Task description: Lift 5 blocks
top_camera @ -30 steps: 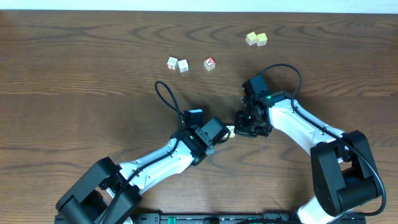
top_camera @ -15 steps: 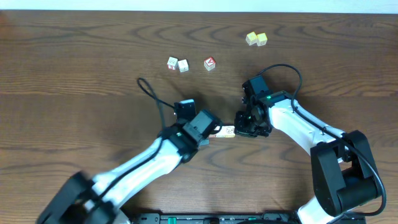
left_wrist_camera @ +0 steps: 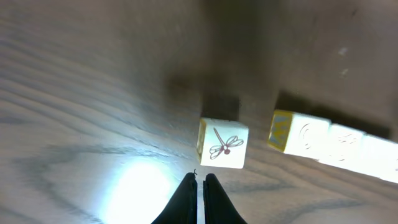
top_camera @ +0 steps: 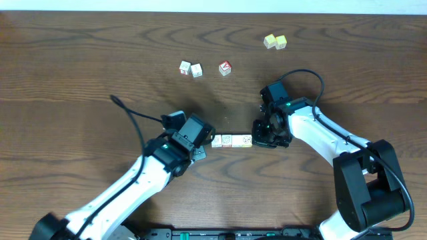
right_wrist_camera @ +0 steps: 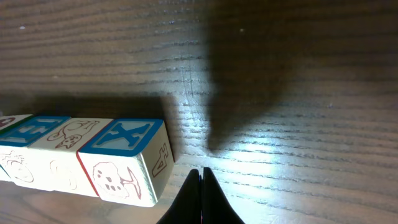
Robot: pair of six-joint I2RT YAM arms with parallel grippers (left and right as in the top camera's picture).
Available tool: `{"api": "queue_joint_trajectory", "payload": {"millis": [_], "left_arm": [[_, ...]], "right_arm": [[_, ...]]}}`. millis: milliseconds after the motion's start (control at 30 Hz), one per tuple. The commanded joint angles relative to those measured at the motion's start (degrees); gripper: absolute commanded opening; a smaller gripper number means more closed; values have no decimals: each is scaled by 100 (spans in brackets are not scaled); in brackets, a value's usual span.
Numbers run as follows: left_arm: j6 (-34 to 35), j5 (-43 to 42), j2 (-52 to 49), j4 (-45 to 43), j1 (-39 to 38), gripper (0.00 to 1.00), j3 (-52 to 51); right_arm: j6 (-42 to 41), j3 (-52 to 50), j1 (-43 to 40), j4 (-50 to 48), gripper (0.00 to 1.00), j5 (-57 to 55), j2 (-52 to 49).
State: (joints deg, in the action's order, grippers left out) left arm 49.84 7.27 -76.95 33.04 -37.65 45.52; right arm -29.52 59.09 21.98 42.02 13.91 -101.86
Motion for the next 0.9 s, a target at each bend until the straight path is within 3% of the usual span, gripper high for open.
{"api": "queue_joint_trajectory", "payload": {"millis": [0,200,533,767,867], "left_arm": [[197,-389,-461,-238,37,7,-116],[291,-328,-1054,-509,57,7,-116],[280,-428,-1191,-433,297,7,-131],[96,-542,-1191,-890,297,7,-131],[-323,-531,-1191,-1003,297,7,-131]], "right_arm": [[42,-17,20,26,1,-35,-4],[44,-17,20,122,1,-35,-4],[44,-17,20,76,1,-37,-4],[46,-17,20,81,1,-37,-4],[46,-17,20,85,1,-37,-4]]}}
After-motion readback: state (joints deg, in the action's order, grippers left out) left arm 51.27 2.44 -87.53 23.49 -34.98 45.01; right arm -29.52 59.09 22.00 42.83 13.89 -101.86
